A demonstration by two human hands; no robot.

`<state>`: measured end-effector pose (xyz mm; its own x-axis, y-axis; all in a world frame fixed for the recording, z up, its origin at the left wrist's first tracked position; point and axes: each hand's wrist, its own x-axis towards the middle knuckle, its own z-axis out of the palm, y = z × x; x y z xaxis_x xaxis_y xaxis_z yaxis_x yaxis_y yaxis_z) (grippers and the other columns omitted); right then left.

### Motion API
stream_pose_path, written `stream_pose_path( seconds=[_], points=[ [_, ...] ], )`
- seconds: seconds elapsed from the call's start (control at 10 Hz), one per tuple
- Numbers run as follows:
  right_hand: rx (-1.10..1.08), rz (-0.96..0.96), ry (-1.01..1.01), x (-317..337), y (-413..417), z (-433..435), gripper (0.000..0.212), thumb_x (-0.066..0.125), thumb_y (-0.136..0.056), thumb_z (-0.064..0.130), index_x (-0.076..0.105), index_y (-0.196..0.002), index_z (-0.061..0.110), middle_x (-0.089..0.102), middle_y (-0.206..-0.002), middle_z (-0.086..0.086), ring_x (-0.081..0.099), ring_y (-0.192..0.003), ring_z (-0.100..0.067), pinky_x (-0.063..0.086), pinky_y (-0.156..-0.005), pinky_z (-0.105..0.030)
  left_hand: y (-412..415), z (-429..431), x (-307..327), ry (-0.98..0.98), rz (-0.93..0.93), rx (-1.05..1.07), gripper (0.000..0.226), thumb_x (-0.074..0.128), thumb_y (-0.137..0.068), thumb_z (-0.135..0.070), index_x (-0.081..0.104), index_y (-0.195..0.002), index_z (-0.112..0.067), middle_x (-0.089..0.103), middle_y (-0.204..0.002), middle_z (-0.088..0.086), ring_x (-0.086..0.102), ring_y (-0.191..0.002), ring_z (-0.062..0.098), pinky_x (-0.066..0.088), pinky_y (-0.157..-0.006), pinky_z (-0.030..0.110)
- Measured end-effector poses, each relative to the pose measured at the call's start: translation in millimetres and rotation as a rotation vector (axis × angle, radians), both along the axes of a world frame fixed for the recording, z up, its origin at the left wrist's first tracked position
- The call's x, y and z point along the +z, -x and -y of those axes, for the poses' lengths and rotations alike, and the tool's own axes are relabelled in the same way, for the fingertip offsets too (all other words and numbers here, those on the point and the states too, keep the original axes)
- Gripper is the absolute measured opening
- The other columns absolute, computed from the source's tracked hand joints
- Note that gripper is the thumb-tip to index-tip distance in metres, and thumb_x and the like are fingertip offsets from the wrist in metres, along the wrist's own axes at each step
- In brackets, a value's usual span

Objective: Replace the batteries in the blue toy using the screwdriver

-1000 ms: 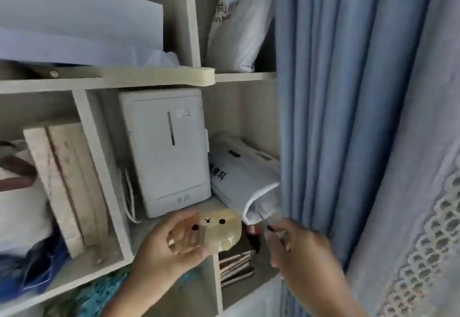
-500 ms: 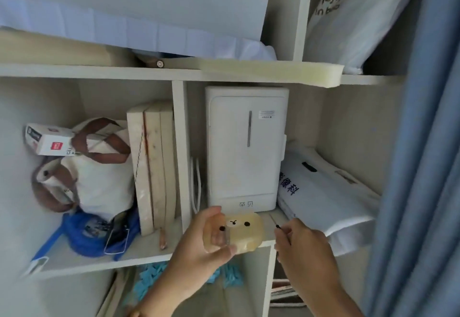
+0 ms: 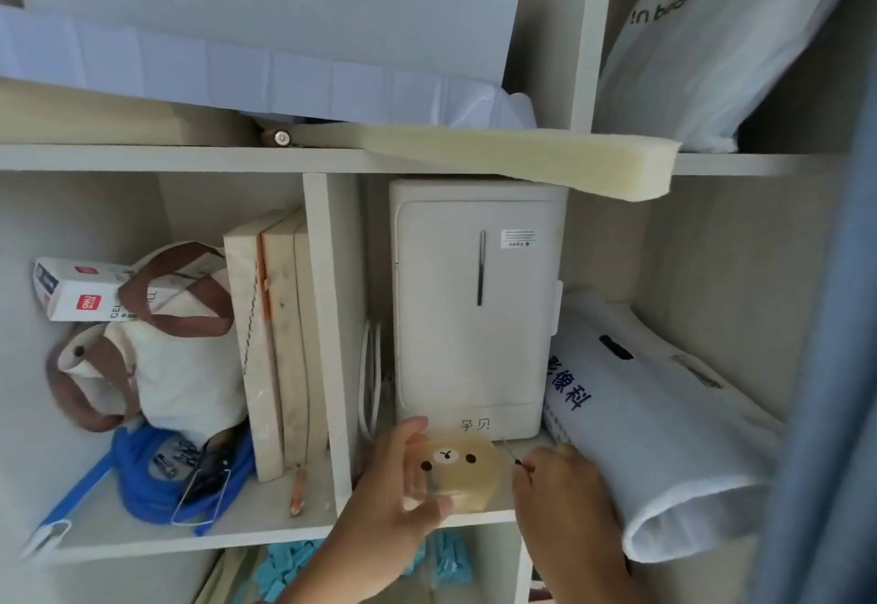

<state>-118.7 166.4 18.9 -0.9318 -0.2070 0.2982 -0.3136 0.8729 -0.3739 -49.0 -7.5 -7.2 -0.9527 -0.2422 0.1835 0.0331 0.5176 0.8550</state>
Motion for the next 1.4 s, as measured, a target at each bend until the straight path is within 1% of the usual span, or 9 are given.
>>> stream_pose_path(
  seconds=[0.2, 0.4, 0.5, 0.7, 0.8, 1.1, 1.2, 1.3, 1.4],
  points=[
    [0.083, 0.062, -0.039, -10, 18, 5, 0.024, 0.045, -0.098, 0.034, 0.064, -0.105, 0.021, 0.062, -0.116, 0.001, 0.062, -0.108, -0.018, 0.046, -0.091, -0.029, 18, 10, -9, 0.04, 0.037, -0.008, 0.073, 0.077, -0.083, -0.029, 0.032, -0.136, -0.053, 0.045, -0.135, -0.029, 0.051, -0.123, -0.002, 0.041, -0.106, 0.027],
    [0.107, 0.096, -0.052, -10, 23, 8, 0.027, 0.04, -0.099, 0.035, 0.061, -0.108, 0.021, 0.058, -0.122, 0.002, 0.059, -0.114, -0.017, 0.047, -0.091, -0.032, 26, 18, -8, 0.218, 0.008, -0.071, 0.064, 0.074, -0.082, -0.037, 0.029, -0.126, -0.053, 0.023, -0.143, -0.02, 0.033, -0.132, -0.01, 0.031, -0.116, 0.023],
    [0.109, 0.115, -0.037, -8, 25, 9, 0.027, 0.04, -0.099, 0.035, 0.06, -0.11, 0.021, 0.055, -0.126, 0.002, 0.058, -0.117, -0.015, 0.046, -0.093, -0.032, 28, 22, -9, 0.258, 0.002, -0.084, 0.069, 0.061, -0.069, -0.063, 0.028, -0.128, -0.05, 0.025, -0.144, -0.016, 0.032, -0.134, -0.009, 0.029, -0.108, 0.01],
    [0.103, 0.14, -0.036, -7, 27, 8, 0.028, 0.04, -0.098, 0.033, 0.058, -0.116, 0.02, 0.052, -0.132, 0.002, 0.056, -0.122, -0.015, 0.045, -0.097, -0.033, 30, 26, -11, 0.276, -0.016, -0.074, 0.09, 0.049, -0.056, -0.094, 0.029, -0.13, -0.047, 0.027, -0.144, -0.016, 0.031, -0.136, -0.003, 0.028, -0.108, 0.009],
    [0.109, 0.154, -0.032, -7, 27, 7, 0.027, 0.042, -0.098, 0.034, 0.059, -0.114, 0.019, 0.052, -0.131, 0.0, 0.057, -0.12, -0.016, 0.046, -0.095, -0.033, 29, 25, -9, 0.309, -0.005, -0.079, 0.087, 0.048, -0.055, -0.094, 0.029, -0.127, -0.049, 0.025, -0.141, -0.019, 0.029, -0.134, -0.007, 0.026, -0.108, 0.008],
    [0.093, 0.147, -0.035, -6, 23, 8, 0.03, 0.044, -0.098, 0.036, 0.059, -0.116, 0.017, 0.049, -0.132, -0.002, 0.056, -0.121, -0.018, 0.046, -0.099, -0.033, 23, 19, -6, 0.313, -0.009, -0.033, 0.063, 0.07, -0.083, -0.029, 0.03, -0.127, -0.05, 0.022, -0.139, -0.026, 0.029, -0.133, -0.006, 0.023, -0.098, 0.0],
    [0.08, 0.132, -0.033, -5, 19, 7, 0.033, 0.045, -0.098, 0.036, 0.056, -0.122, 0.016, 0.045, -0.136, -0.004, 0.056, -0.122, -0.019, 0.044, -0.102, -0.032, 16, 15, 1, 0.295, -0.046, -0.005, 0.061, 0.073, -0.086, -0.022, 0.036, -0.129, -0.046, 0.023, -0.138, -0.03, 0.029, -0.129, -0.014, 0.024, -0.1, 0.001],
    [0.098, 0.129, 0.0, -4, 10, 6, 0.031, 0.043, -0.098, 0.034, 0.052, -0.121, 0.016, 0.04, -0.135, -0.005, 0.057, -0.102, -0.022, 0.046, -0.096, -0.033, 2, 8, 11, 0.253, -0.098, 0.008, 0.056, 0.072, -0.087, -0.022, 0.042, -0.128, -0.045, 0.028, -0.138, -0.034, 0.031, -0.128, -0.017, 0.024, -0.112, 0.015],
    [0.115, 0.056, 0.016, 2, 0, 0, 0.022, 0.04, -0.098, 0.028, 0.05, -0.115, 0.018, 0.041, -0.127, -0.004, 0.042, -0.081, -0.018, 0.045, -0.081, -0.029, -9, 0, 17, 0.128, -0.143, 0.112, 0.044, 0.07, -0.091, -0.022, 0.053, -0.126, -0.043, 0.049, -0.13, -0.032, 0.044, -0.122, -0.019, 0.032, -0.111, 0.019]
  ],
)
